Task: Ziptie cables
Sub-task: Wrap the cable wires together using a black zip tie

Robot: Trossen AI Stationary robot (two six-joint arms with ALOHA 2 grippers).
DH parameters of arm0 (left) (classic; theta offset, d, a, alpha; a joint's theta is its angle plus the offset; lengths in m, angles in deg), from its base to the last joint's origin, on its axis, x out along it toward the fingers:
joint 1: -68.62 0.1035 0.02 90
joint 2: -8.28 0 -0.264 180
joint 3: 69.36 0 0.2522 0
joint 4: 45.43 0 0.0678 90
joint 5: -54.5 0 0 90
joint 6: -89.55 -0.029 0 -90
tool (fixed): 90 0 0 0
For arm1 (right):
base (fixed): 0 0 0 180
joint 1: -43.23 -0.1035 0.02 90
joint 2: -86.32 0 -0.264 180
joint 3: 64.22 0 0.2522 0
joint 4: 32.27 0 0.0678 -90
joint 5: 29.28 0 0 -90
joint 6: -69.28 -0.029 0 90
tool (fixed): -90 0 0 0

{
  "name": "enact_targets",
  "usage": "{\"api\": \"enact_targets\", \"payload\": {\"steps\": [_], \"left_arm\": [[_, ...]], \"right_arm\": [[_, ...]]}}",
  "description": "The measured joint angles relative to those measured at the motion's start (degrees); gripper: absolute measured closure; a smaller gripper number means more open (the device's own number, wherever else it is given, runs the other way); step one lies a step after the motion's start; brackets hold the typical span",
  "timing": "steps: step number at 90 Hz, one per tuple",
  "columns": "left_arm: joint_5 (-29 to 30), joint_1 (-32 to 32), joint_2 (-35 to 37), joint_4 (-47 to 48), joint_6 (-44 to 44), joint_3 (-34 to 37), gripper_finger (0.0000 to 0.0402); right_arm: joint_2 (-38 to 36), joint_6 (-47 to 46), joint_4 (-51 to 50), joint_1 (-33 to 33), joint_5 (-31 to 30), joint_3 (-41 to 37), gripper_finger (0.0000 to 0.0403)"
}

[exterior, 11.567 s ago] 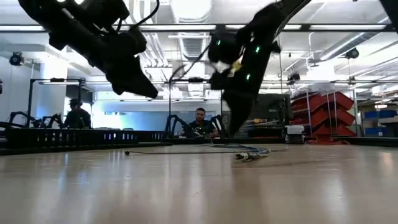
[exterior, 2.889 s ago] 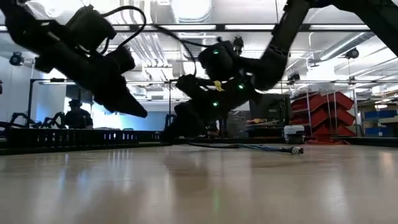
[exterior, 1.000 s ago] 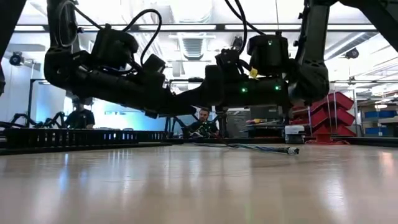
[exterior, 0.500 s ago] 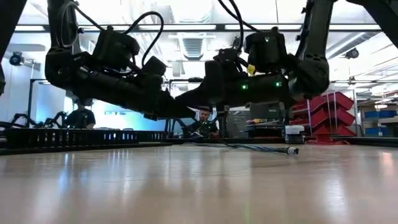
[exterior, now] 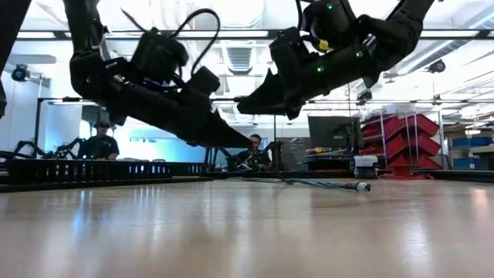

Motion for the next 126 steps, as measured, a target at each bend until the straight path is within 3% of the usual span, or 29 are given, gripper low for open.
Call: {"api": "enact_targets", "payload": {"steps": [30,47,58,108,126], "left_arm": [[-0.4,-1.7,0.0,8.9,-5.1,-7.0,0.0401],[-0.4,-1.8,0.1,12.8,-6.1,-9.0,0.0401],[-1.8,-1.8,0.1,12.8,-6.9,-9.7,0.0401],[-3.5,-0.6,0.0,17.6,-14.0,-11.7,0.0401],[-10.6,1.5,0.0,18.8,-14.7,-12.9,0.0401]], "right_arm": [[-2.9,3.2,-8.4,-3.5,-0.5,0.0,0.0352],[-10.7,2.4,-25.4,-4.3,-5.1,0.1,0.0353],[-12.0,0.6,-33.6,-4.3,-6.3,0.0,0.0348],[-2.1,-0.2,-29.1,-4.6,-8.0,-0.2,0.0368],[-6.6,-5.5,-37.1,-4.1,-18.9,-0.1,0.0366]]}}
